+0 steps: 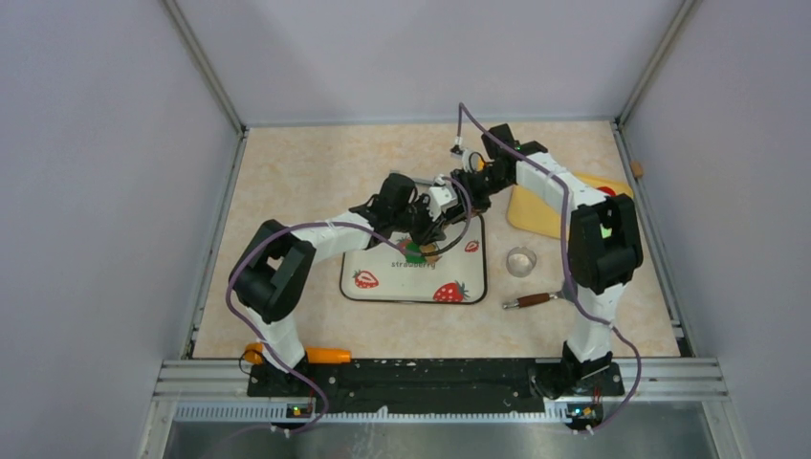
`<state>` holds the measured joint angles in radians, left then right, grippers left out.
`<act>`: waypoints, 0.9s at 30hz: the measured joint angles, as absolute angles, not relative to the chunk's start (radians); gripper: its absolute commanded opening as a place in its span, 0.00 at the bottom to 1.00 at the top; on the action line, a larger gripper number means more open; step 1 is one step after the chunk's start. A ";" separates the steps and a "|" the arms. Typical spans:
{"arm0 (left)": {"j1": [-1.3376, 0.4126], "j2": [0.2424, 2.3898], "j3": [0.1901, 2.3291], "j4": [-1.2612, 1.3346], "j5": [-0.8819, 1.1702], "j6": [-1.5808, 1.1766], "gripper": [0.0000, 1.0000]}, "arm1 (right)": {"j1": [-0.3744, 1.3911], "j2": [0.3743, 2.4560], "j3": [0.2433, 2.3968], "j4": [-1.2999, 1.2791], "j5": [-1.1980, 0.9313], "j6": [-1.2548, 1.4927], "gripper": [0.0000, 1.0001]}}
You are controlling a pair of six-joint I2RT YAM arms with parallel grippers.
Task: Roll out the dumpling wrappers from the dough
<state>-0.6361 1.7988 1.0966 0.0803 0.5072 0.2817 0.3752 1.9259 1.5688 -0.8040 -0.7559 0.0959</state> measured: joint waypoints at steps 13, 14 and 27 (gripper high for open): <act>-0.630 1.822 1.042 0.116 0.463 0.239 0.00 | 0.404 2.036 1.633 -0.832 -0.734 0.018 0.00; -0.628 1.821 1.035 0.128 0.463 0.236 0.00 | 0.404 2.039 1.637 -0.835 -0.735 0.017 0.00; -0.614 1.770 0.992 0.112 0.440 0.241 0.00 | 0.443 2.053 1.673 -0.839 -0.734 0.012 0.00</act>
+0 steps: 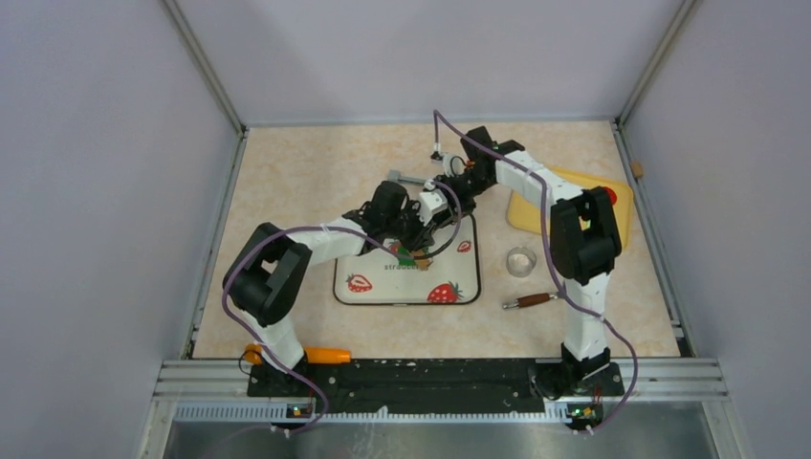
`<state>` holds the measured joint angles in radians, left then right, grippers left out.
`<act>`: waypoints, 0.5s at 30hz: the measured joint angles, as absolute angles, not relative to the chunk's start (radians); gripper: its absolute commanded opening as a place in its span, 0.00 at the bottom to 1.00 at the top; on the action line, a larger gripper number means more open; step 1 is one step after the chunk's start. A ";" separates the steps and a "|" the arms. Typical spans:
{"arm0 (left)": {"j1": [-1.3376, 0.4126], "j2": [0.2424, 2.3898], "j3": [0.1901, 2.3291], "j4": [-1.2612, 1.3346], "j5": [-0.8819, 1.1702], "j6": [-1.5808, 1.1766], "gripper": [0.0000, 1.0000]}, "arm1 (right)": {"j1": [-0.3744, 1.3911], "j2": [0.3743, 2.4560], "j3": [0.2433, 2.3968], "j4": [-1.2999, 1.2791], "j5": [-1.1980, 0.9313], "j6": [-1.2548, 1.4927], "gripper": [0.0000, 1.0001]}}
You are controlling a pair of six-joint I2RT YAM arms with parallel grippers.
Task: Roll out the dumpling wrappers from the dough
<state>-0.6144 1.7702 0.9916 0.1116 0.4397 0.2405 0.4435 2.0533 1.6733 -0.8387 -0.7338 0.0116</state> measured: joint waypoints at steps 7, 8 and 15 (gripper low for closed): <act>-0.602 1.765 1.079 -0.036 0.426 0.276 0.00 | 0.468 2.054 1.736 -0.859 -0.702 0.010 0.00; -0.601 1.765 1.087 -0.048 0.427 0.277 0.00 | 0.467 2.051 1.736 -0.858 -0.702 0.012 0.00; -0.601 1.750 1.082 -0.068 0.428 0.279 0.00 | 0.469 2.047 1.732 -0.860 -0.711 0.022 0.00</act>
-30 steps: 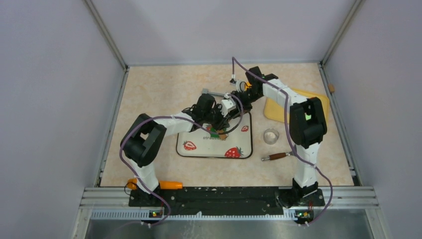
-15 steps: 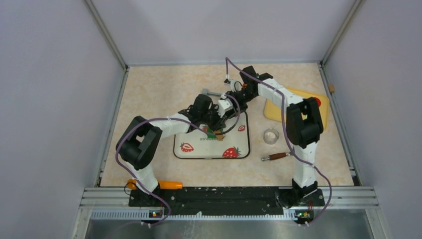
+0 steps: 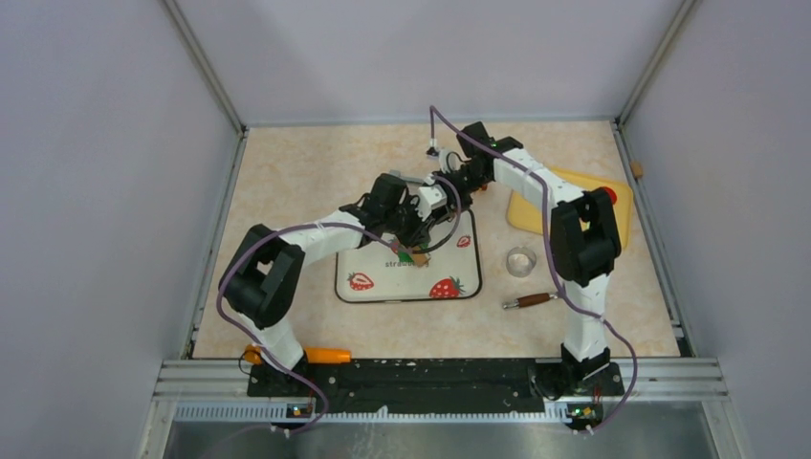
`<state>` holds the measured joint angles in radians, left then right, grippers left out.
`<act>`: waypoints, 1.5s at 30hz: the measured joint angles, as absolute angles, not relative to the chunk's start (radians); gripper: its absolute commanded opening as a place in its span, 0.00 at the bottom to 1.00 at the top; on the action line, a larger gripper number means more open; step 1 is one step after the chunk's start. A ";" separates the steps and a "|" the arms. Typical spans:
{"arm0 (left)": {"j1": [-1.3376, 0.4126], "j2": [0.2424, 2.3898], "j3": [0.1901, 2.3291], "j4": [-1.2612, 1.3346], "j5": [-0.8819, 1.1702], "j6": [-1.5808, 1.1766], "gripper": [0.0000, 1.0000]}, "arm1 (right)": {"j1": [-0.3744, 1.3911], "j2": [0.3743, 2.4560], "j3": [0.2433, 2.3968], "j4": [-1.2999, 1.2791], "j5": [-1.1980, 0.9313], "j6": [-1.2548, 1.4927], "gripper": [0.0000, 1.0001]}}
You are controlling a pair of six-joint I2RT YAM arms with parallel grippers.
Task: Roll out the dumpling wrappers from the dough
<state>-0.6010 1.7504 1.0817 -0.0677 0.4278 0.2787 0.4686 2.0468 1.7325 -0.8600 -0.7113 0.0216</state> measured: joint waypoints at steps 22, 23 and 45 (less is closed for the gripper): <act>-0.582 1.718 0.962 0.022 0.430 0.260 0.00 | 0.494 2.094 1.715 -0.822 -0.731 0.020 0.00; -0.580 1.713 0.959 0.016 0.430 0.260 0.00 | 0.495 2.098 1.715 -0.818 -0.739 0.022 0.00; -0.551 1.662 1.079 -0.149 0.461 0.255 0.00 | 0.497 2.054 1.812 -0.865 -0.756 0.015 0.00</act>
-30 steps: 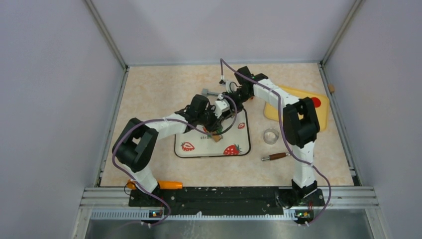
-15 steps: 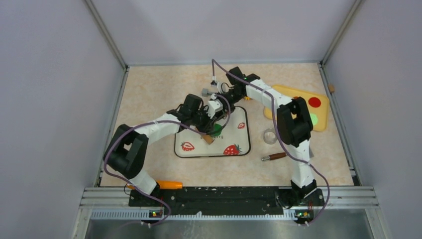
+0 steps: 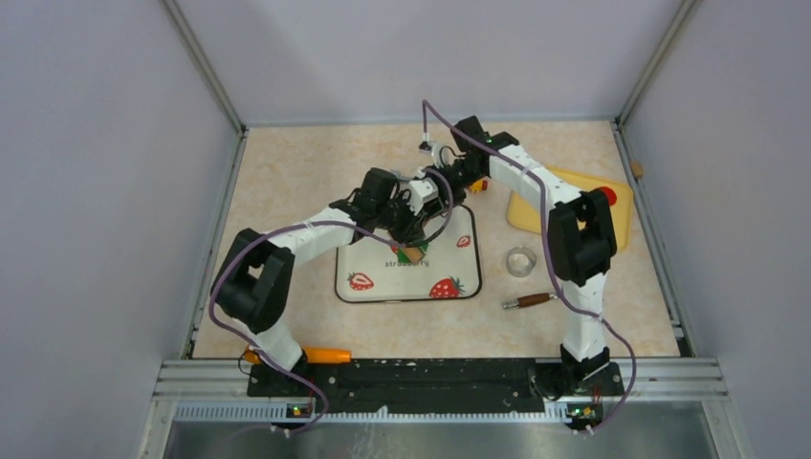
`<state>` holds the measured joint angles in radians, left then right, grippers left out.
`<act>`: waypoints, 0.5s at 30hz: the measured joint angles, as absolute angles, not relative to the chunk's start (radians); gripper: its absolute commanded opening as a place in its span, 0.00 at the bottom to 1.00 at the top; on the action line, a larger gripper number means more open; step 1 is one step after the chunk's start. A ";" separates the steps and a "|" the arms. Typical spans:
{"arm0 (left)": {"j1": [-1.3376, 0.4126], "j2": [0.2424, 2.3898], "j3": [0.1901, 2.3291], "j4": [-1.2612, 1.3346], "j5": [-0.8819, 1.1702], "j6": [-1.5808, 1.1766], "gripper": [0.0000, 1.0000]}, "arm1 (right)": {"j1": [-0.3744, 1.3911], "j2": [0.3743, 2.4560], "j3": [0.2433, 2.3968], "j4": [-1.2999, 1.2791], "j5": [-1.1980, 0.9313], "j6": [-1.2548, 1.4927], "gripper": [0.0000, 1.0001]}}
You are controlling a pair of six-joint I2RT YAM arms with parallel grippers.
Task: Roll out the dumpling wrappers from the dough
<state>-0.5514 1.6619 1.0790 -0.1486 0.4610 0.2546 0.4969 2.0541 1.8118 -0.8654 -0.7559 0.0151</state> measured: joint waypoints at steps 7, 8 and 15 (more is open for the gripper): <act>-0.556 1.773 1.081 -0.075 0.495 0.249 0.00 | 0.480 2.096 1.774 -0.850 -0.715 -0.017 0.00; -0.557 1.782 1.081 -0.070 0.499 0.245 0.00 | 0.477 2.101 1.765 -0.843 -0.715 -0.019 0.00; -0.552 1.779 1.058 -0.067 0.504 0.208 0.00 | 0.474 2.103 1.721 -0.791 -0.746 -0.018 0.00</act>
<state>-0.5522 1.7790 1.0584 -0.0666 0.5041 0.2077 0.4744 2.1029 1.7206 -0.7910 -0.7464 -0.0177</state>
